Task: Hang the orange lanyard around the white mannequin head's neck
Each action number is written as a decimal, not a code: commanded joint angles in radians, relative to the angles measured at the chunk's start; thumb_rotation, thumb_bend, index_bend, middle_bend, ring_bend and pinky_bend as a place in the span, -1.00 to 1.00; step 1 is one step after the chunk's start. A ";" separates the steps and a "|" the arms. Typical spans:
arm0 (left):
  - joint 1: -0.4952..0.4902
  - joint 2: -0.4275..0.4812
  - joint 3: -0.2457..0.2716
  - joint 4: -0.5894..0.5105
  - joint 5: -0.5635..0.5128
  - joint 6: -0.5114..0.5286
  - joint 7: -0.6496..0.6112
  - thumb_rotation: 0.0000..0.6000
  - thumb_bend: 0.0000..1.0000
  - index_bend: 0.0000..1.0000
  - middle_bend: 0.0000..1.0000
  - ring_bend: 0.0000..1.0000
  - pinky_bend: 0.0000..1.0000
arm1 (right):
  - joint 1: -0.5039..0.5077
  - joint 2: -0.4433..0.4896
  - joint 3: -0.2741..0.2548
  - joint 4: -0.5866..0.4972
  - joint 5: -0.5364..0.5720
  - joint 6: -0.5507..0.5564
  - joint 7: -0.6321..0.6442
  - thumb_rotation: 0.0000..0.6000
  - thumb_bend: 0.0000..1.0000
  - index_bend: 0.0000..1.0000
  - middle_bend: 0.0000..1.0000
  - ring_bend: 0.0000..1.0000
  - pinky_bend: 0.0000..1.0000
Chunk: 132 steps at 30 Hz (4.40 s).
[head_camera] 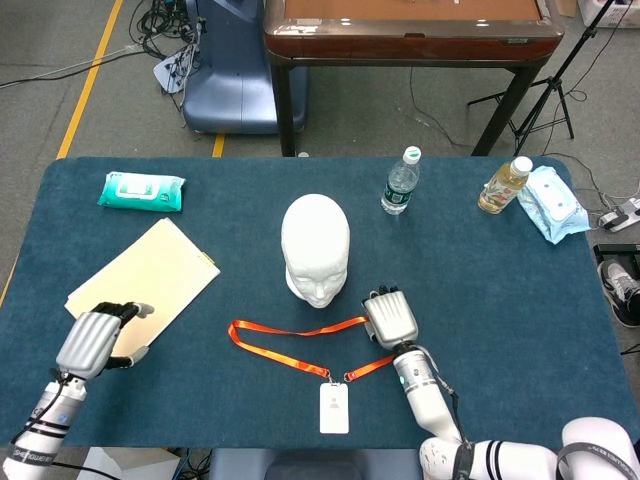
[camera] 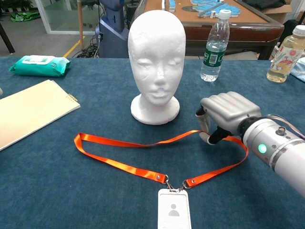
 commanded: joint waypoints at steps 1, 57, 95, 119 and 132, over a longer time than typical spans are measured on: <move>-0.027 -0.021 -0.008 0.018 0.010 -0.020 0.007 1.00 -0.65 -0.37 -0.25 -0.22 -0.39 | 0.005 0.005 0.001 -0.009 0.010 0.005 -0.007 1.00 -0.13 0.25 -0.05 -0.34 -0.21; -0.216 -0.295 -0.058 0.050 -0.175 -0.196 0.195 1.00 -0.65 -0.31 -0.55 -0.51 -0.52 | 0.062 -0.008 -0.020 -0.033 0.084 0.049 -0.001 1.00 -0.13 0.27 -0.05 -0.34 -0.21; -0.289 -0.420 -0.053 0.211 -0.204 -0.251 0.152 1.00 -0.65 -0.16 -0.52 -0.51 -0.53 | 0.074 -0.011 -0.027 -0.054 0.079 0.057 0.029 1.00 -0.13 0.27 -0.05 -0.34 -0.21; -0.321 -0.492 -0.058 0.337 -0.221 -0.278 0.141 1.00 -0.65 -0.10 -0.49 -0.51 -0.52 | 0.080 -0.019 -0.023 -0.036 0.105 0.054 0.028 1.00 -0.13 0.27 -0.05 -0.34 -0.21; -0.333 -0.510 -0.069 0.372 -0.236 -0.293 0.120 1.00 -0.65 0.02 -0.44 -0.51 -0.52 | 0.086 -0.025 -0.025 -0.031 0.113 0.048 0.024 1.00 -0.13 0.27 -0.05 -0.34 -0.21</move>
